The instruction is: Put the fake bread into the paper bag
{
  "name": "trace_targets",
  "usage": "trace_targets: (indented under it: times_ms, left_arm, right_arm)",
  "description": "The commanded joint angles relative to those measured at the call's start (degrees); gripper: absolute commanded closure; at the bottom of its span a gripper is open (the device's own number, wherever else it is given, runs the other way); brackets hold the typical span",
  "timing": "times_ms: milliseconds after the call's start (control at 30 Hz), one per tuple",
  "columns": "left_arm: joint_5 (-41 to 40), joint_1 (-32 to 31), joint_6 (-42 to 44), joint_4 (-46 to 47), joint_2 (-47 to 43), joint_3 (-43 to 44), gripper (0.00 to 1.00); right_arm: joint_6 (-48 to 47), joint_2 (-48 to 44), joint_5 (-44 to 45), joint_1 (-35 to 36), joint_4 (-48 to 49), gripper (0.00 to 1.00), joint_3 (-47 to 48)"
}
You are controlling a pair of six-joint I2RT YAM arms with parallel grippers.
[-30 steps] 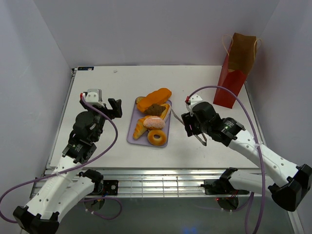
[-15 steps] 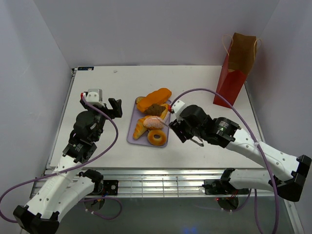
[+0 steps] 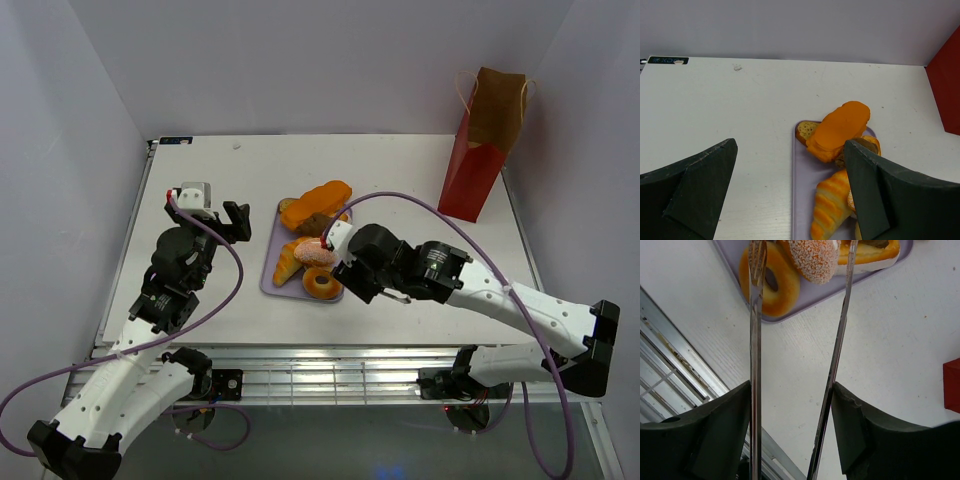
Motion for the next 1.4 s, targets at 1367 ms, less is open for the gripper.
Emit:
trace_targets:
  times_ms: [1367]
  left_arm:
    - [1.34,-0.92,1.02,0.23,-1.07,0.08,0.02]
  right_arm:
    - [-3.62,14.24,6.94,1.29,5.41,0.34,4.80]
